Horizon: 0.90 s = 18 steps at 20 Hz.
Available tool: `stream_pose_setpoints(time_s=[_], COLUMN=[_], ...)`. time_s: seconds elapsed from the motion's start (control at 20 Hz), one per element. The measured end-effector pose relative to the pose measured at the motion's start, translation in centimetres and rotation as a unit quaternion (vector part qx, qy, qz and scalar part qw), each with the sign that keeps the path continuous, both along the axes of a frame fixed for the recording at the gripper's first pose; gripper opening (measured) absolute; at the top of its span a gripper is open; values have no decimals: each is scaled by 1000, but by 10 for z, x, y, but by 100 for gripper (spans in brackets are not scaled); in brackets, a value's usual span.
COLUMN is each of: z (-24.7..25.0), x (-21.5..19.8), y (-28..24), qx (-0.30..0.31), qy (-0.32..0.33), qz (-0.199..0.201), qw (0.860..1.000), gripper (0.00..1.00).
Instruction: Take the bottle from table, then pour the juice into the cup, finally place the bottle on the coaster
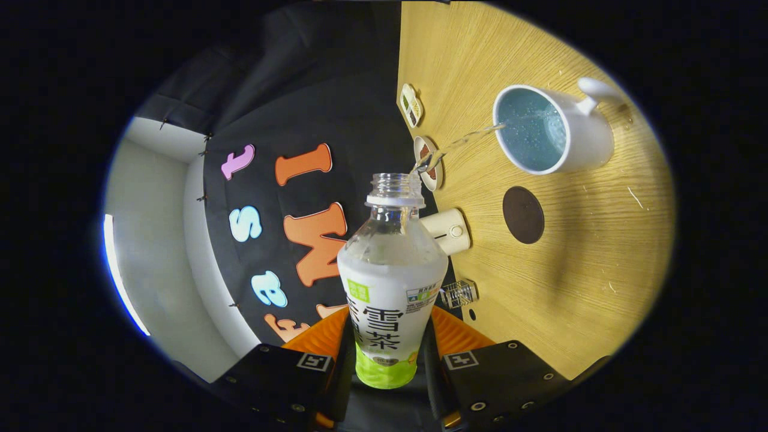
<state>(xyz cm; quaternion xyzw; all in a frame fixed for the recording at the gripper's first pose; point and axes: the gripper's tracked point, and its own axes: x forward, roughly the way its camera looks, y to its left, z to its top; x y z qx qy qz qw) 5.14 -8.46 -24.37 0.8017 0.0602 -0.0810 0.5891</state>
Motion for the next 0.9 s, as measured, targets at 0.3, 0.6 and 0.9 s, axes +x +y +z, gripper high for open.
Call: stream_pose_setpoints(time_s=[0.3, 0.6, 0.9], z=[6, 11, 16], x=[2, 5, 7], y=[-2, -7, -10], qx=[15, 35, 50], qy=[-8, -10, -15], qz=[-3, -13, -22], qw=[1000, 999, 998], gripper=[54, 53, 54])
